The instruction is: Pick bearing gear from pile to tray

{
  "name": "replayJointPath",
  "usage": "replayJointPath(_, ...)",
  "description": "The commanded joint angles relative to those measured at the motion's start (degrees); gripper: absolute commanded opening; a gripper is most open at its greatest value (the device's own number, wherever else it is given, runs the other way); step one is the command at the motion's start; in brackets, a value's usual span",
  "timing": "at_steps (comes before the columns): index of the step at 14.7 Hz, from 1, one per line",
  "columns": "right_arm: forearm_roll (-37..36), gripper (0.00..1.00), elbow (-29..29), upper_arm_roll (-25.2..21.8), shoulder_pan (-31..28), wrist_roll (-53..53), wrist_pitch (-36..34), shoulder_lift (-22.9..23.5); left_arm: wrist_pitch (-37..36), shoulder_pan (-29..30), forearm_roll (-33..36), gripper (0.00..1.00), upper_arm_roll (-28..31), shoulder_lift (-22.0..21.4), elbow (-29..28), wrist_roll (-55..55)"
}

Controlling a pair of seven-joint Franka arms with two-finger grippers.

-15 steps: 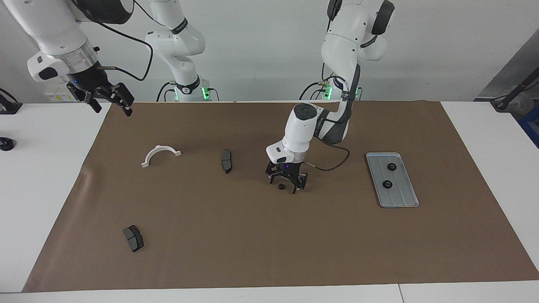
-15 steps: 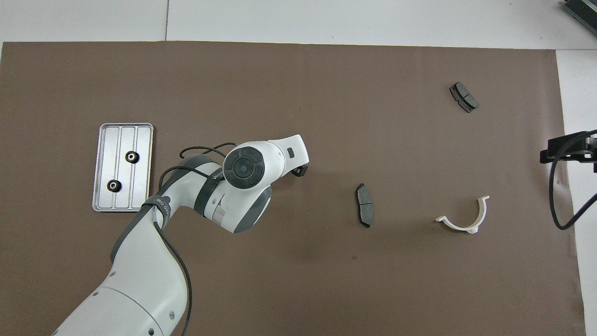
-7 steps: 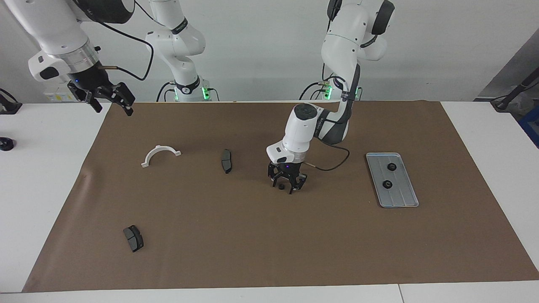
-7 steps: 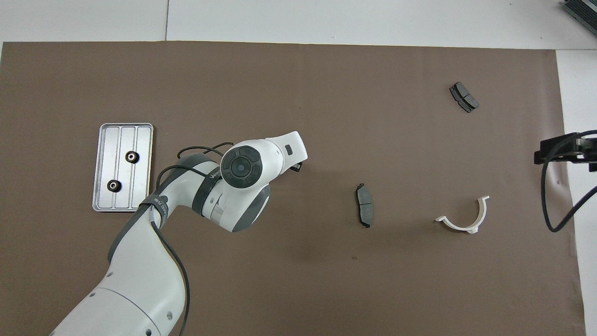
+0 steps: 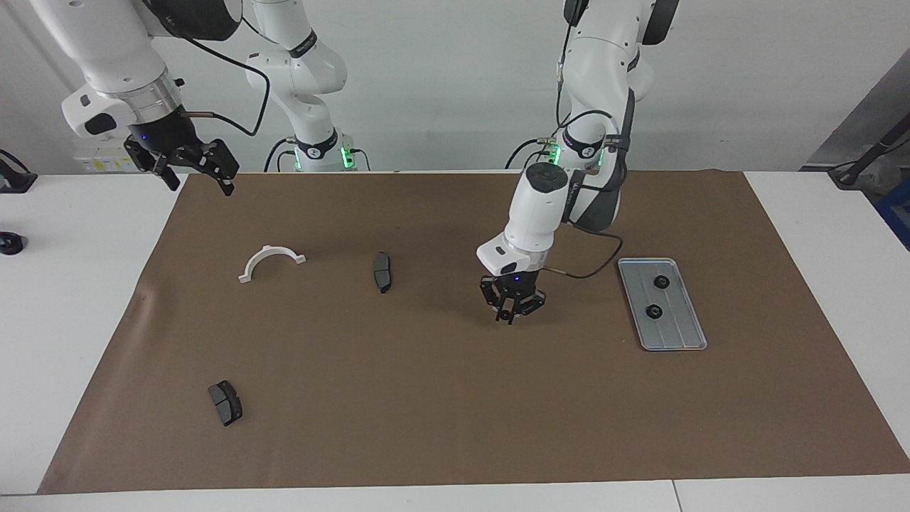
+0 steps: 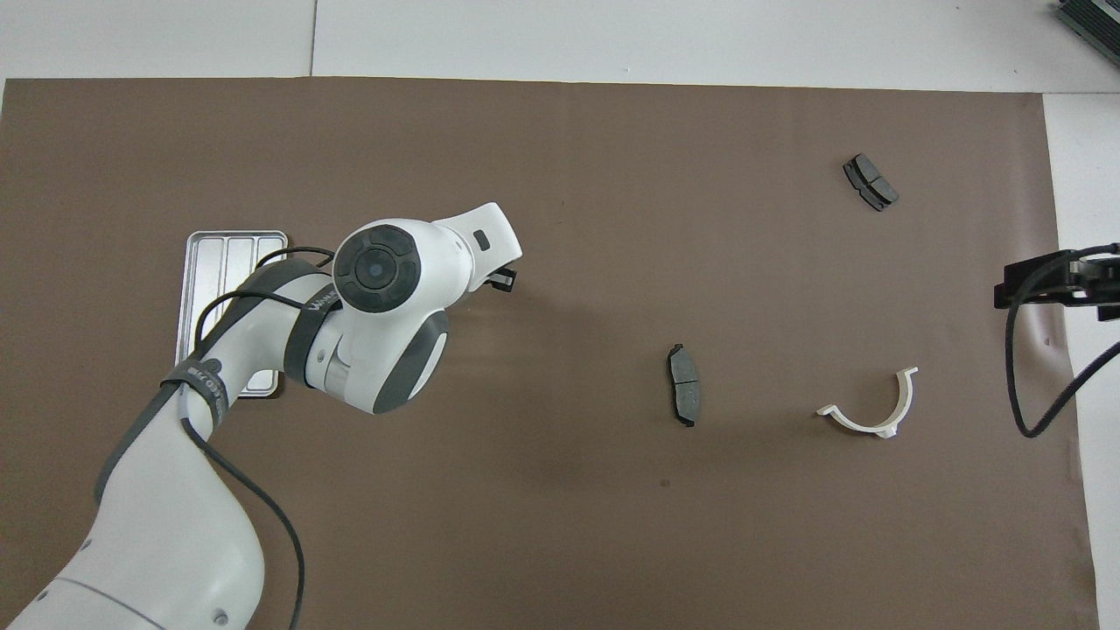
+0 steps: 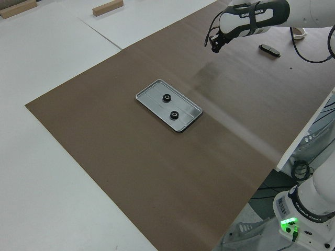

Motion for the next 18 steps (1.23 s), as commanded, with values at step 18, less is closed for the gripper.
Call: replayJointPath(18,0.2,1.00,-0.7,0.7,-0.7,-0.8,-0.4,-1.1,11.7,25.5,-0.3,0.00,-0.3,-22.9,-33.4,18.2)
